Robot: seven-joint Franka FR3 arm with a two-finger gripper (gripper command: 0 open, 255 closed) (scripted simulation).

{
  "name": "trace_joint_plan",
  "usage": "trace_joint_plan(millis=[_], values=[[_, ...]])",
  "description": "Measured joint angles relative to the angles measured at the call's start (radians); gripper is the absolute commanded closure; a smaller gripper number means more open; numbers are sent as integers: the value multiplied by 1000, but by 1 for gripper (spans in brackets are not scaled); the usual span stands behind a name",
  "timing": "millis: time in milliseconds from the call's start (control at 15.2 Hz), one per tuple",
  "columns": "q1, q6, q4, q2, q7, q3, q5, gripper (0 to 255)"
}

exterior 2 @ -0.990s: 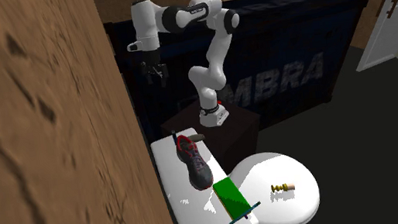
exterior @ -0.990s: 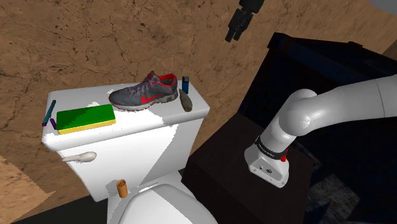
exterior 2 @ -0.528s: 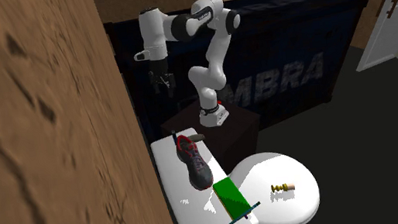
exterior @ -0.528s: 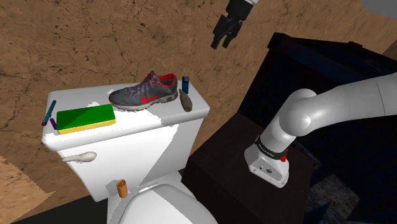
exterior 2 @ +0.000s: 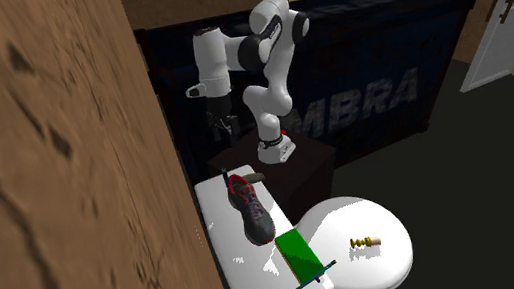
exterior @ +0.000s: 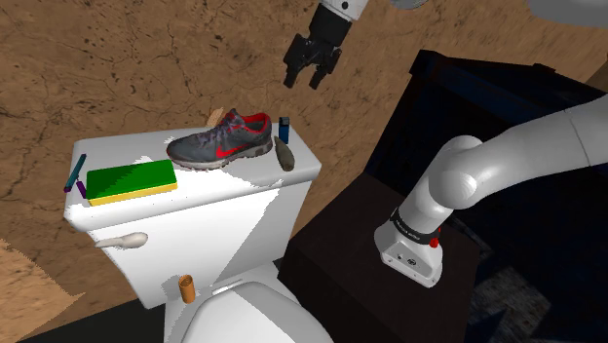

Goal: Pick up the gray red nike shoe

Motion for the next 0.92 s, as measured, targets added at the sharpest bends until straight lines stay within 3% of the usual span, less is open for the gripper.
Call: trace_joint_plan(millis=[330, 726, 924], values=[[5, 127, 29, 111, 157, 113, 45, 0], [-14, 253, 126, 279, 346, 237, 33, 0], [-17, 293, 122, 310, 369, 254, 29, 0]])
